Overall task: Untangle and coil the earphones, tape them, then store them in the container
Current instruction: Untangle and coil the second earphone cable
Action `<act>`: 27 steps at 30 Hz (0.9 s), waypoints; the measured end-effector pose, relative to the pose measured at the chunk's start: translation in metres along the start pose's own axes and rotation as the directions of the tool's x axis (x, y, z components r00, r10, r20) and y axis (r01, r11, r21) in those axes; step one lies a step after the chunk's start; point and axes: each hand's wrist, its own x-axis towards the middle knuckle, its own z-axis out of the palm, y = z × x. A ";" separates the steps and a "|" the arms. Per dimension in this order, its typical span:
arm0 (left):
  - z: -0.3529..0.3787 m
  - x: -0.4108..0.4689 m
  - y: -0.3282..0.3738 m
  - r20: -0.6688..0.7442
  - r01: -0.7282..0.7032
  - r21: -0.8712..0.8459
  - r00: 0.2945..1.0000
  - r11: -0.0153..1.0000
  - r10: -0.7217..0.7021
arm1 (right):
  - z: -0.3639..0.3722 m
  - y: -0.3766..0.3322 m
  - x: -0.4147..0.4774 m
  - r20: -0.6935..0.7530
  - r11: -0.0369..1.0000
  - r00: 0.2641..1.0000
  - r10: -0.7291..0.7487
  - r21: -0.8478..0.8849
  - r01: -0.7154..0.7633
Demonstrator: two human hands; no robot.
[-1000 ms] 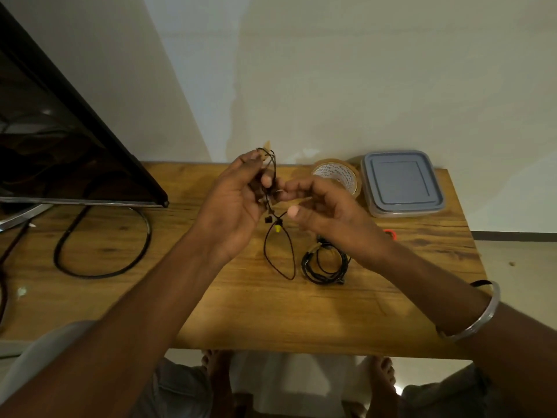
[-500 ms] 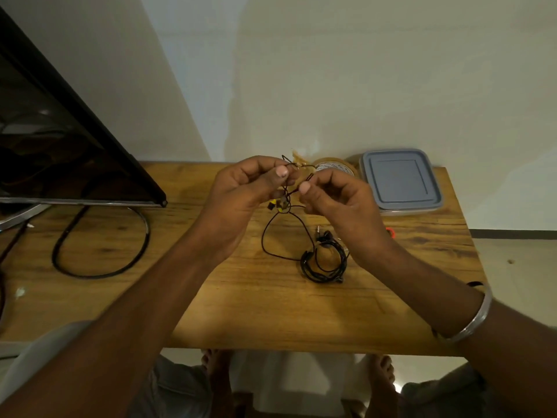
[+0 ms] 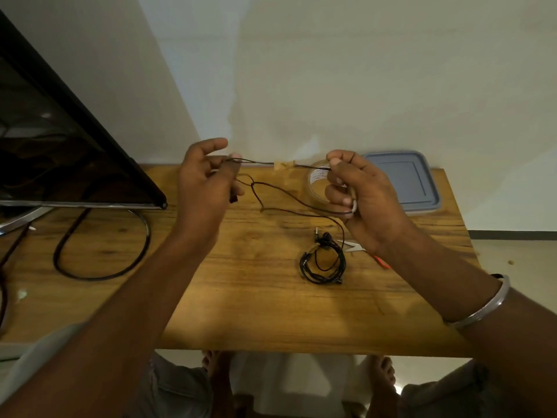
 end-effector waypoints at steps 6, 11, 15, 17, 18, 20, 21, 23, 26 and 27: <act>-0.006 0.002 -0.004 0.072 -0.134 0.300 0.990 0.944 0.118 | -0.012 -0.013 0.008 0.048 0.992 0.998 0.031 0.124 -0.037; -0.009 0.006 -0.011 0.014 -0.164 0.339 0.985 0.926 0.170 | -0.022 -0.028 0.008 0.194 0.925 0.973 0.124 0.332 -0.184; -0.017 0.016 -0.016 -0.120 0.097 0.117 0.989 0.988 -0.082 | -0.032 -0.034 0.010 0.422 0.911 0.898 0.124 0.310 -0.272; -0.018 0.018 -0.016 -0.113 0.151 0.055 0.983 0.987 -0.144 | -0.039 -0.041 0.012 0.488 0.916 0.866 0.110 0.288 -0.279; -0.016 0.018 -0.016 -0.104 0.180 0.018 0.979 0.983 -0.178 | -0.041 -0.044 0.013 0.494 0.926 0.864 0.099 0.271 -0.261; -0.014 0.016 -0.015 -0.116 0.209 -0.013 0.971 0.978 -0.209 | -0.046 -0.049 0.014 0.481 0.942 0.875 0.060 0.262 -0.209; -0.014 0.016 -0.014 -0.135 0.198 0.002 0.971 0.980 -0.196 | -0.049 -0.052 0.015 0.467 0.942 0.884 0.038 0.279 -0.187; -0.015 0.018 -0.012 -0.173 0.194 -0.023 0.966 0.981 -0.195 | -0.054 -0.059 0.016 0.405 0.938 0.914 0.001 0.315 -0.141; -0.016 0.019 -0.009 -0.156 0.253 -0.073 0.952 0.965 -0.261 | -0.061 -0.065 0.017 0.203 0.960 0.976 -0.076 0.280 0.016; -0.016 0.019 -0.009 -0.144 0.249 -0.060 0.956 0.967 -0.256 | -0.061 -0.065 0.017 0.124 0.969 0.987 -0.100 0.239 0.068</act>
